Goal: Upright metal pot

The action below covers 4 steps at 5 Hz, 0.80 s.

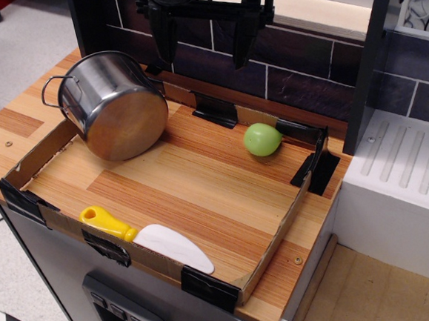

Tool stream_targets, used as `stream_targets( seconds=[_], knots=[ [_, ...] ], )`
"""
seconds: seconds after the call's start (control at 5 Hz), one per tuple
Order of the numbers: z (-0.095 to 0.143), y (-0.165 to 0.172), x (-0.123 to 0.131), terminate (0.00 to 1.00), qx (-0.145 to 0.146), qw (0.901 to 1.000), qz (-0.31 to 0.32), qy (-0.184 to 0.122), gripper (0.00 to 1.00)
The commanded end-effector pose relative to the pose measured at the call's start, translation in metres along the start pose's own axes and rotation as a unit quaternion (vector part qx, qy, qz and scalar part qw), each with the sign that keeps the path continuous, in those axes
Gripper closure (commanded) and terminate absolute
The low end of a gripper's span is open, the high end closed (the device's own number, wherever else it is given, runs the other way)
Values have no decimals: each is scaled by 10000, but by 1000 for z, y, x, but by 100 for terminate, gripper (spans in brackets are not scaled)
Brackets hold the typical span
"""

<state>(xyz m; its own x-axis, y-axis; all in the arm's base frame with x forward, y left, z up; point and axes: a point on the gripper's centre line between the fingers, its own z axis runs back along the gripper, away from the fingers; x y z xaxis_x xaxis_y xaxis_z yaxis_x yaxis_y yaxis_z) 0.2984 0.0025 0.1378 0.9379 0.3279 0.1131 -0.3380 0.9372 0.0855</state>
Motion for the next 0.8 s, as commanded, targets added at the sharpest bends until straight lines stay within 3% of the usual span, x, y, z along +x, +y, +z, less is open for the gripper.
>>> stream_targets(
  seconds=[0.0,0.2,0.4,0.6],
  knots=[
    [0,0,0,0,0,10000,0,0,0],
    [5,6,6,0,-22,9981,-606,139,0],
    [21,15,7,0,-324,9920,-1219,-109,0],
    [39,37,11,0,-579,9732,-2209,-273,0]
  ],
)
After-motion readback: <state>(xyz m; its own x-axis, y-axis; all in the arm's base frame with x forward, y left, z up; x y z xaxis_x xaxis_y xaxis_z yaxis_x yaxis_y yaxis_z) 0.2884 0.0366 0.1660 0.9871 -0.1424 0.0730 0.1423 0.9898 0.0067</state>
